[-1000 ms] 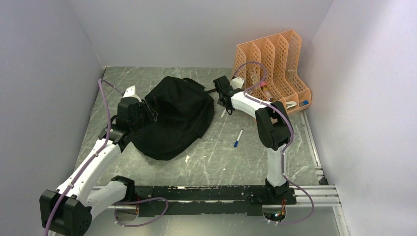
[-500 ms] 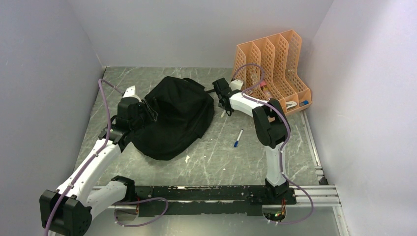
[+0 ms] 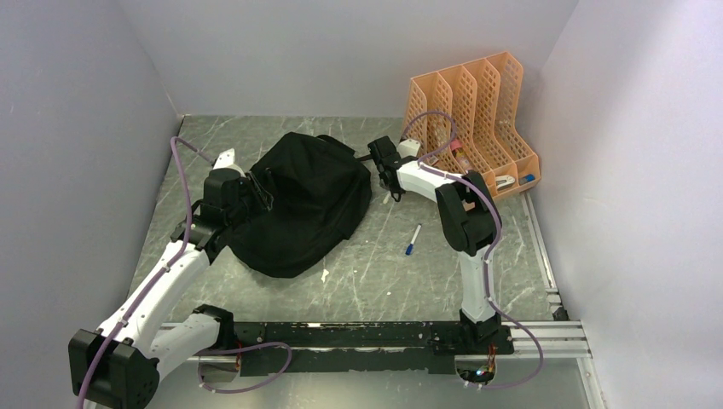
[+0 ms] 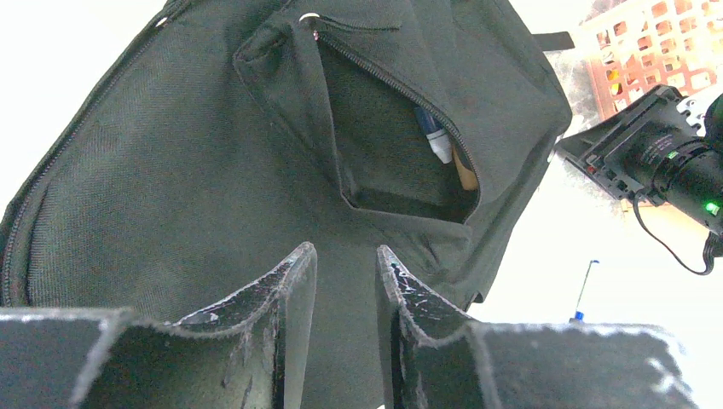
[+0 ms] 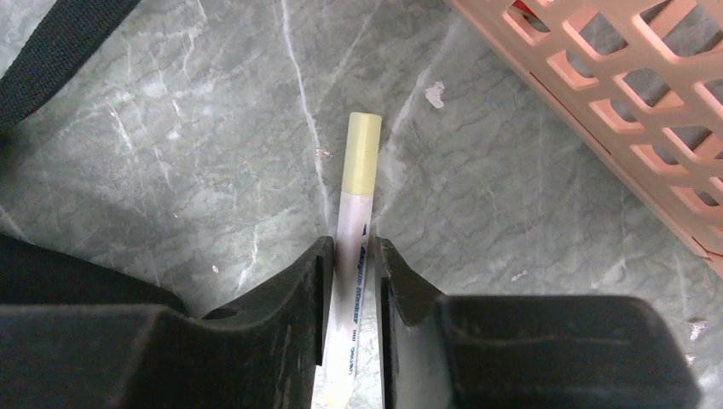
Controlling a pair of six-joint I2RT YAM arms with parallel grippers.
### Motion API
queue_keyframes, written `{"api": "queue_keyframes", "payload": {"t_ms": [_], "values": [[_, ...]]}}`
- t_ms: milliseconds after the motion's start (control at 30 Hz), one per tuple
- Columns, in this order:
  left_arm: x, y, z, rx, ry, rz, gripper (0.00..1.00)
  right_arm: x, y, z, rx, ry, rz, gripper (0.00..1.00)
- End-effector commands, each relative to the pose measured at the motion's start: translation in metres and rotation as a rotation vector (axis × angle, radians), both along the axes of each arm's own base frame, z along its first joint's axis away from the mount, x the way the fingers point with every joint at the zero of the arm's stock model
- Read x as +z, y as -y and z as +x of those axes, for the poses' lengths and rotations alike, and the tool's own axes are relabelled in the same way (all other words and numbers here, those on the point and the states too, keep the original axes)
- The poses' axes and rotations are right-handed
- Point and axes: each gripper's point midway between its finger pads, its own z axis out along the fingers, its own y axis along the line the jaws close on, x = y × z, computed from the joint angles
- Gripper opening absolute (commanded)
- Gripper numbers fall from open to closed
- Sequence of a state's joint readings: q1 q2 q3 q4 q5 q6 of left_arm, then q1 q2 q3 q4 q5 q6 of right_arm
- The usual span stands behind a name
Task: Pack the student bag
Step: Pick up the stationery from the center of the board.
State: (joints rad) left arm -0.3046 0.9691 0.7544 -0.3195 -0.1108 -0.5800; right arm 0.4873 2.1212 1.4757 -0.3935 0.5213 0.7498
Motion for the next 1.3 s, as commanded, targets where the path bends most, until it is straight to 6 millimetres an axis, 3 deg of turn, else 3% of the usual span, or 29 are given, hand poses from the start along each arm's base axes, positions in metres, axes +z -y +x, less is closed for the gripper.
{"api": "queue_keyframes", "payload": {"t_ms": [0, 333, 500, 667, 767, 933, 1033, 1267], "values": [[0.006, 0.000, 0.001, -0.001, 0.016, -0.009, 0.36, -0.005, 0.006, 0.004, -0.020, 0.001, -0.021, 0.26], [0.008, 0.002, 0.003, -0.011, 0.020, -0.014, 0.36, 0.007, 0.008, 0.002, -0.032, 0.026, -0.010, 0.01], [0.013, 0.007, 0.003, -0.039, 0.036, -0.026, 0.37, 0.021, 0.007, -0.002, -0.005, 0.052, 0.016, 0.00], [0.031, 0.026, 0.004, -0.149, 0.107, -0.068, 0.45, 0.028, 0.006, -0.020, 0.041, 0.088, 0.072, 0.00], [0.037, 0.038, 0.002, -0.214, 0.133, -0.103, 0.47, 0.047, -0.001, -0.030, 0.103, 0.150, 0.148, 0.00], [0.048, 0.058, 0.001, -0.315, 0.176, -0.169, 0.51, 0.092, -0.039, -0.038, 0.299, 0.287, 0.349, 0.00], [0.056, 0.068, 0.001, -0.358, 0.203, -0.211, 0.53, 0.125, -0.072, -0.043, 0.429, 0.376, 0.522, 0.00], [0.069, 0.084, 0.000, -0.436, 0.244, -0.269, 0.55, 0.191, -0.143, -0.084, 0.767, 0.503, 0.879, 0.00]]}}
